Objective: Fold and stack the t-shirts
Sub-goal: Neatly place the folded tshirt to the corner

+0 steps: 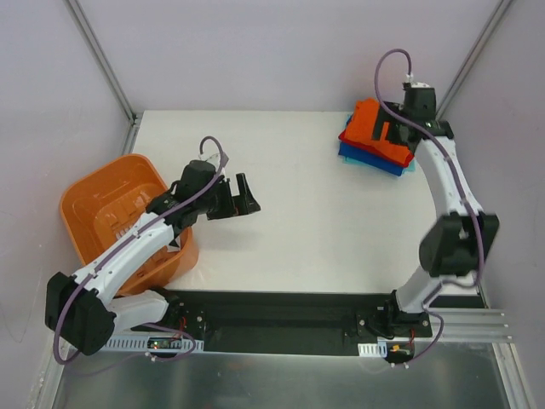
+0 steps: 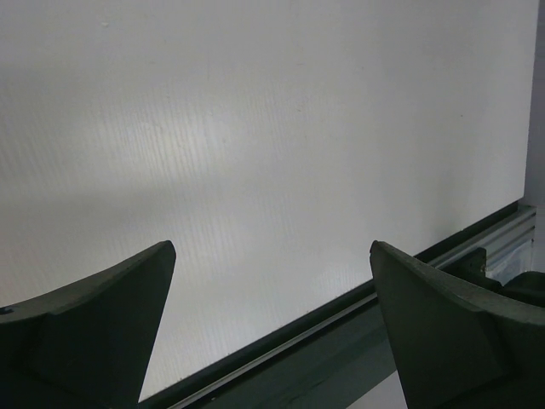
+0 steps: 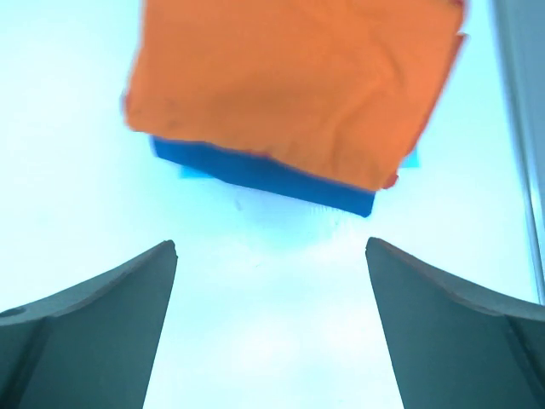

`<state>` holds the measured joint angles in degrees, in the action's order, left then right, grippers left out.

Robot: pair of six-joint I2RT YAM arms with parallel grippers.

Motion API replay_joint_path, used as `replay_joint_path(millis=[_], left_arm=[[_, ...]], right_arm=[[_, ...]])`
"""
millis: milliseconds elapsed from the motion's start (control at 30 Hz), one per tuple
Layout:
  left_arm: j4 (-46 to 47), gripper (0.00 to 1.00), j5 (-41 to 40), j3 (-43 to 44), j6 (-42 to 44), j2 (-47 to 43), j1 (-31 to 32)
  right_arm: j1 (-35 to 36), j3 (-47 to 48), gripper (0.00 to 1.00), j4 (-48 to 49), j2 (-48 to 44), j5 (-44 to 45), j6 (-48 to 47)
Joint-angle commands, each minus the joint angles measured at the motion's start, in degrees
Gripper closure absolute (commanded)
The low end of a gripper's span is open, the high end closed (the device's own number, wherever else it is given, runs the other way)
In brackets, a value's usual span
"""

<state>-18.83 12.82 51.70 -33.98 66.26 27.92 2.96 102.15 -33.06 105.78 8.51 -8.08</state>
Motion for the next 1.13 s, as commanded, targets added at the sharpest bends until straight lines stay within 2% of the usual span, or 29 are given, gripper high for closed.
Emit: replay_joint_path(millis=[0, 33, 67, 100, 200, 300, 367, 433, 533, 700, 867, 1100], left_arm=[[-0.07, 0.01, -3.23, -1.51, -3.98, -4.20, 2.66], [-0.07, 0.01, -4.72, -2.04, -4.43, -4.47, 3.53], [0.02, 0.01, -5.17, -2.91, -4.87, -4.99, 4.06], [-0.07, 0.01, -5.35, -3.18, -5.57, -5.17, 4.68], [0.02, 0.01, -6.75, -4.24, -6.80, -5.70, 6.79], [-0.07, 0.01, -8.33, -4.94, -7.68, -5.70, 8.72], [-0.07, 0.01, -8.86, -5.99, -8.12, -5.79, 9.43], [0.02, 0.01, -9.04, -7.05, -9.35, -6.14, 9.78], [0.02, 0.01, -10.27, -9.51, -10.84, -7.63, 10.48], [-0.07, 0.01, -12.02, -11.01, -11.90, -10.53, 11.89], [-0.07, 0.01, -12.03, -11.01, -11.73, -11.86, 11.89], [-0.07, 0.01, -12.29, -10.57, -11.38, -11.86, 11.98]], right_arm=[[0.47, -21.85, 0.03, 6.07, -24.88, -3.58, 6.13], [0.47, -26.17, 0.03, 7.64, -32.14, -3.94, 7.88], [0.55, -30.21, 0.03, 8.27, -35.69, -3.77, 9.81], [0.73, -38.87, 0.03, 8.62, -39.12, -2.64, 10.88], [0.99, -52.95, 0.03, 9.94, -54.13, -1.13, 14.22], [0.91, -63.87, 0.03, 9.86, -62.93, -4.01, 17.30], [0.99, -67.85, 0.03, 9.33, -66.39, -5.43, 17.74], [1.08, -73.11, 0.03, 8.54, -71.04, -2.90, 18.97], [1.08, -75.17, 0.03, 9.42, -76.58, 1.15, 18.09], [1.08, -75.60, 0.03, 8.63, -83.26, 2.46, 18.53], [1.00, -76.75, 0.03, 7.22, -85.47, 5.20, 18.62], [1.08, -76.31, 0.03, 8.19, -85.39, 3.61, 19.23]])
